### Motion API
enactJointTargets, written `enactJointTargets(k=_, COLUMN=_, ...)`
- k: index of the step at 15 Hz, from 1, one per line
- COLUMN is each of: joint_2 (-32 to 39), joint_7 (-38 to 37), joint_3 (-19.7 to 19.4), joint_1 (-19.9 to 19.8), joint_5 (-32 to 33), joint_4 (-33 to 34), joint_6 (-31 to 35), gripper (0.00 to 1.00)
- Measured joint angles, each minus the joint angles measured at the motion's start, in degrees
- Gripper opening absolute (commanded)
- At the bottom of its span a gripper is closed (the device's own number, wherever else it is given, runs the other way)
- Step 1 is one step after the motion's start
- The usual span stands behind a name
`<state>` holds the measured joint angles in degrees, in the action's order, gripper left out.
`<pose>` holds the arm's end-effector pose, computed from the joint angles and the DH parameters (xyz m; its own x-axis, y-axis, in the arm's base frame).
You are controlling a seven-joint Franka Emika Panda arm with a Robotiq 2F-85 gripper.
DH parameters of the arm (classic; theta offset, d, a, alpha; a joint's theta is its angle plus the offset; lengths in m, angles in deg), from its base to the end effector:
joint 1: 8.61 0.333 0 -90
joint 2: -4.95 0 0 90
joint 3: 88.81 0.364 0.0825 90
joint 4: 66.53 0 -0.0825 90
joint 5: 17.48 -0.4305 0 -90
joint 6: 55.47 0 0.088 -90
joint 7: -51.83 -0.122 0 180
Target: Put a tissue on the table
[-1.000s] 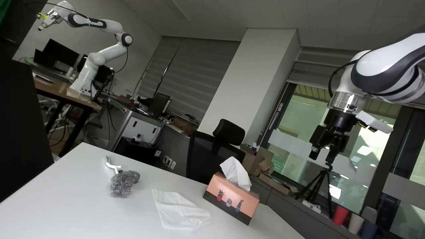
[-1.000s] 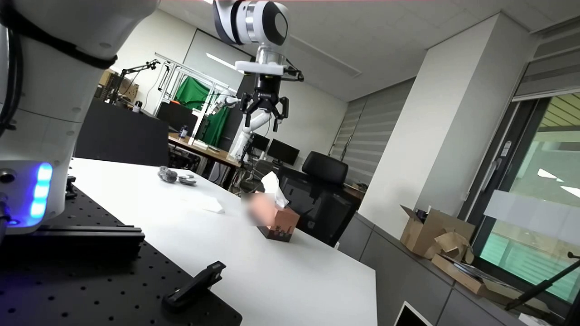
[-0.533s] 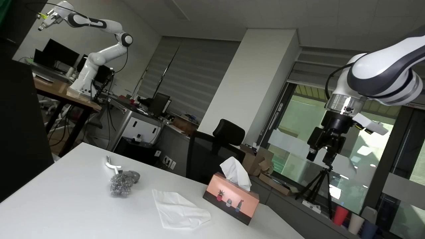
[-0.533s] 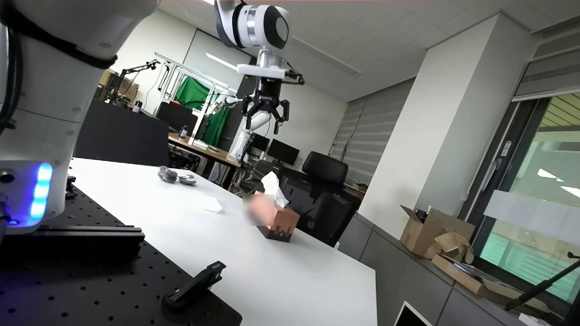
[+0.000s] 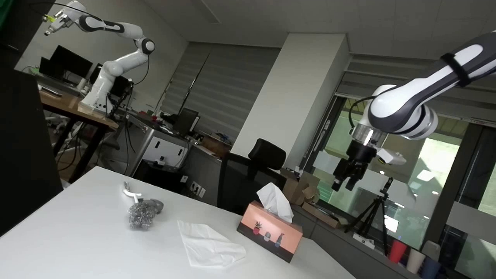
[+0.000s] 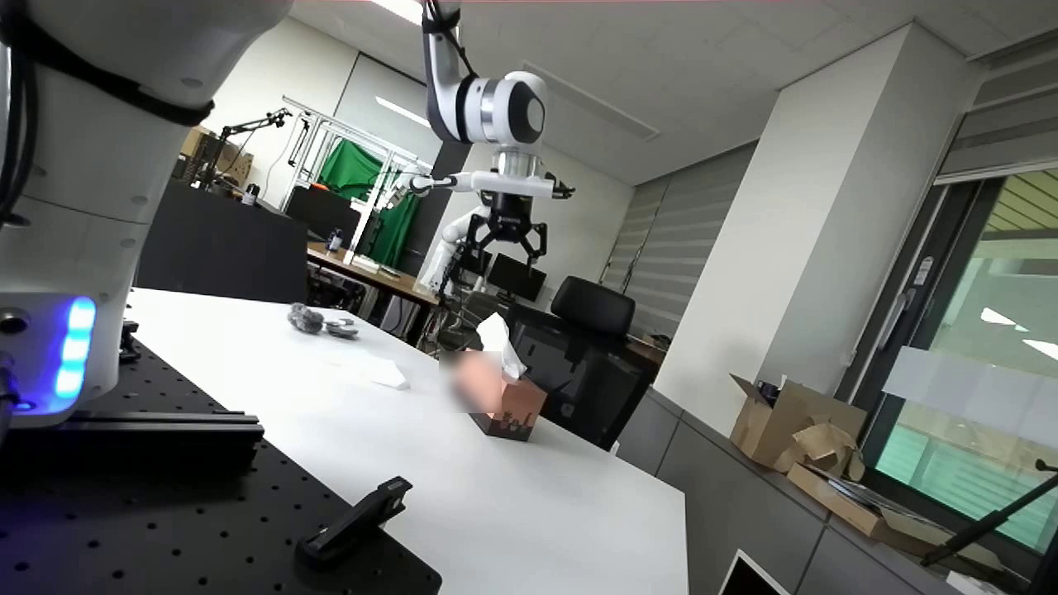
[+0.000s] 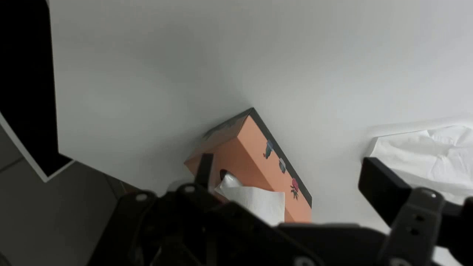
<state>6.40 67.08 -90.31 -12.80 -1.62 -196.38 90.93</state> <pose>0.5834 -0.0565 0.3776 0.9065 0.3848 0.1740 0.3343 -0.9056 0.2609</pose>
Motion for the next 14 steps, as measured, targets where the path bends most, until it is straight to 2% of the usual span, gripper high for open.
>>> enactJointTargets(k=6, joint_2=14.33, joint_7=6.68, joint_3=-1.14, joint_1=0.07, joint_5=10.93, joint_4=14.66, joint_6=4.13, gripper=1.0)
enactJointTargets(k=10, joint_2=21.55, joint_7=7.39, joint_3=-1.66, joint_1=0.0, joint_5=9.15, joint_4=23.56, joint_6=4.45, gripper=1.0)
enactJointTargets(k=14, joint_2=26.28, joint_7=7.04, joint_3=-1.16, joint_1=0.48, joint_5=4.87, joint_4=28.15, joint_6=4.59, gripper=1.0)
